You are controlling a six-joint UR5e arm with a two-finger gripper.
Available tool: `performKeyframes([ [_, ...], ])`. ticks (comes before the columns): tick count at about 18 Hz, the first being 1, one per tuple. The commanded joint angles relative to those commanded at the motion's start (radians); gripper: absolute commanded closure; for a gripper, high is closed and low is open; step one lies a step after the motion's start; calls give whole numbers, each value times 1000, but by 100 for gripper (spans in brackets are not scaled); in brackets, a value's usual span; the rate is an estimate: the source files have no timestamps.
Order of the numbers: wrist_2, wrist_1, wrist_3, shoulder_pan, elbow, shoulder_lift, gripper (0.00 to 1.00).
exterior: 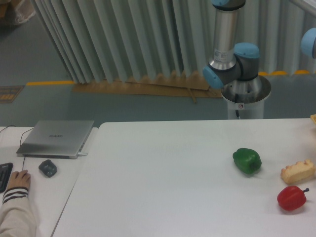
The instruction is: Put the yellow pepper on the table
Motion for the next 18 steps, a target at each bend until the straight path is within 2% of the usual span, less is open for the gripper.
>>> performKeyframes([
  [3,8,-5,70,-18,-9,2,0],
  [4,9,-11,76,-41,-15,11,0],
  [5,18,-14,64,-98,-24,18,0],
  [6,34,-20,27,-150,-32,26,0],
  [8,61,-20,-176,-208,-37,43,0],
  [9,57,-18,-232,-231,-37,43,0],
  [13,67,-18,-240,-285,-38,38,0],
  [15,96,-17,-199,-272,-37,40,0],
  [18,100,-21,60,-192,-32,40,0],
])
